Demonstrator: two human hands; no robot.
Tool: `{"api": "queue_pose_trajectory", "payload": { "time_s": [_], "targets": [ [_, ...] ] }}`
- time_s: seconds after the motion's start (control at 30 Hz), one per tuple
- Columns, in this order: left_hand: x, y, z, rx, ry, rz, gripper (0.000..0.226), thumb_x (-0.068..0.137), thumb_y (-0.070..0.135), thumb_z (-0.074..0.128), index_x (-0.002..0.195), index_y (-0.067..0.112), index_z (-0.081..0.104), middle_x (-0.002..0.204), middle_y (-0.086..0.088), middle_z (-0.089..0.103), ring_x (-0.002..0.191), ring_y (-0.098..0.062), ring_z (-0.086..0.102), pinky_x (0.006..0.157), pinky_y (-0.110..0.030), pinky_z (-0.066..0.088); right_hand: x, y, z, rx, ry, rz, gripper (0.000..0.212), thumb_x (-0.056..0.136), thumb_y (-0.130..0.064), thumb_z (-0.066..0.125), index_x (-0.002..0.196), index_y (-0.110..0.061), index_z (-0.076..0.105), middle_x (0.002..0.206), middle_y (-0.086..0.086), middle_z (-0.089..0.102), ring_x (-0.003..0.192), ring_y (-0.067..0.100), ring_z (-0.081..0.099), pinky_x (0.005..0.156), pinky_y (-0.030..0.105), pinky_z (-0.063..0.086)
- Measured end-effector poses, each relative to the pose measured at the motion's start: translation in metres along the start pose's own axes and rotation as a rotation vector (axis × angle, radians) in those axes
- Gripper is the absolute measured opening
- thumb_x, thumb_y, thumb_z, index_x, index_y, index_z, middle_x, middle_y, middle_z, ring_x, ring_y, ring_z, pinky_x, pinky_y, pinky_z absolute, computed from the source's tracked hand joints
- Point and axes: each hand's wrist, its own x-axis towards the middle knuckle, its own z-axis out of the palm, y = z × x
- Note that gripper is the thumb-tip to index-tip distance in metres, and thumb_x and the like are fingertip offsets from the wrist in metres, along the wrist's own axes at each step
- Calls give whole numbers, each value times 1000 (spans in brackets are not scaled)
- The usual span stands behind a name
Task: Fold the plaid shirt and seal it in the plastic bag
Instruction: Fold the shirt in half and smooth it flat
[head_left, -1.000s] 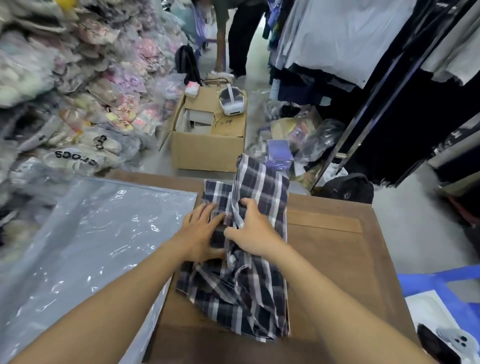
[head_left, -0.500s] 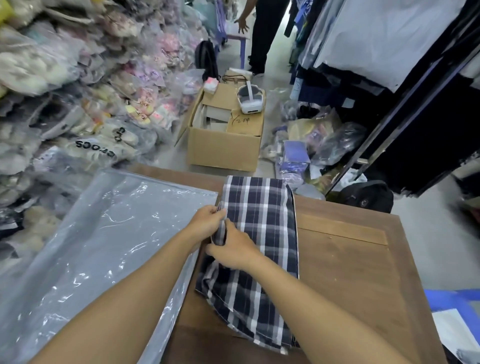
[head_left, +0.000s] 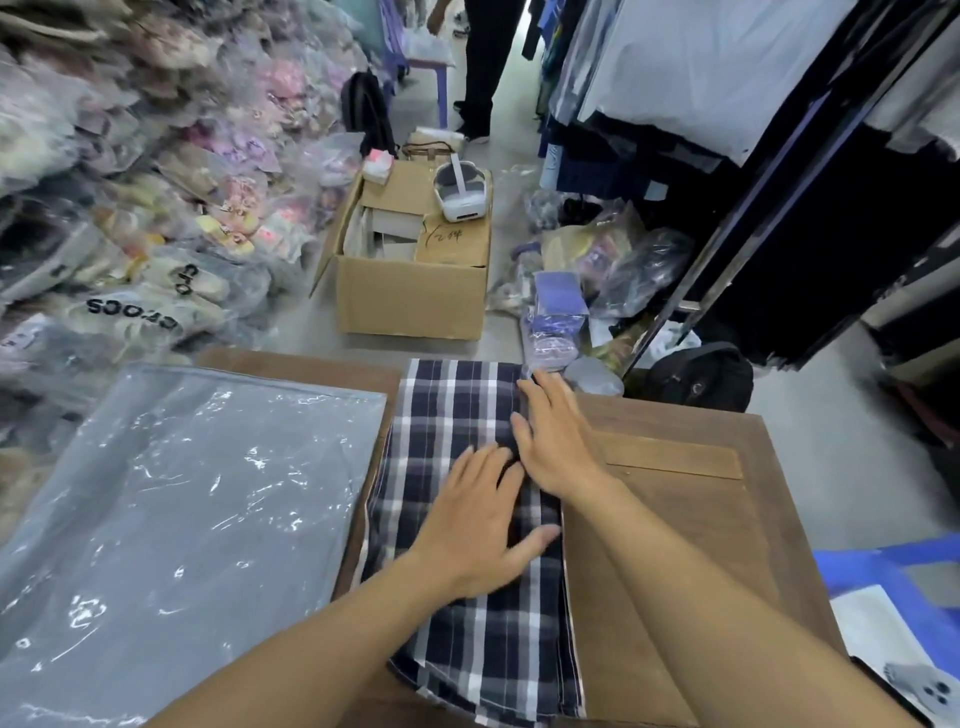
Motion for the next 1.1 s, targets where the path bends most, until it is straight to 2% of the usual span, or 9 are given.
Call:
{"api": "queue_pose_trajectory", "payload": {
  "time_s": [0.1,0.17,0.3,0.37,0.47,0.6,0.77,0.97,1.1],
  "targets": [
    [-14,-9,17,114,-170,9,95,88,81,18,157,17,3,165,-9,-2,151,-24,-17,122,-50,-1,4,17,8,-64,-118,-35,51,105,-29,41,151,-10,36,165,5,21,154,22,6,124,43,14],
    [-16,-12,20,132,-209,15,97,87,82,15,157,18,-5,165,-9,-8,148,-23,-25,121,-50,-5,6,19,13,-66,-139,-31,50,105,-30,39,150,-10,36,164,5,22,154,23,7,125,44,11],
    [-16,-5,15,135,-174,77,99,88,81,20,157,12,6,165,-10,6,152,-24,-7,122,-50,0,15,5,11,-64,16,-24,54,105,-42,33,154,-18,32,165,11,18,153,30,8,124,48,8],
    [-22,-1,13,137,-161,172,101,87,81,23,156,9,10,165,-12,9,152,-23,-4,122,-48,2,20,2,14,-142,-87,-80,58,106,-49,23,159,-27,18,169,7,4,154,27,-4,124,47,-1],
    [-35,5,15,103,-222,269,103,84,84,27,157,18,-4,164,-18,-6,151,-26,-15,121,-52,-6,26,4,27,-218,-225,-103,60,105,-54,11,160,-31,6,169,5,-6,154,27,-12,123,47,-8],
    [-41,5,30,205,-299,291,110,80,89,21,155,16,-14,161,-24,-16,148,-33,-24,117,-63,-5,26,4,43,-312,-198,-90,63,102,-57,4,160,-33,0,169,4,-6,153,29,-17,122,50,-10],
    [-39,4,29,208,-330,282,108,81,89,20,155,17,-13,162,-23,-14,149,-31,-22,118,-61,-6,29,1,36,-251,-255,-62,63,102,-58,8,160,-34,0,168,3,-12,152,25,-23,121,49,-14],
    [-43,-27,-5,239,-115,133,79,97,69,21,154,15,27,161,-14,26,151,-29,16,122,-48,9,16,-6,39,-267,-184,-101,66,99,-65,6,159,-37,-1,169,2,-9,152,26,-21,121,52,-12],
    [-60,-63,-9,240,-163,70,90,91,77,25,157,19,7,165,-12,-2,152,-30,-9,121,-51,7,15,-5,51,-315,-141,-87,67,98,-65,1,159,-37,-3,169,2,-5,153,28,-17,121,52,-12]
  ]
}}
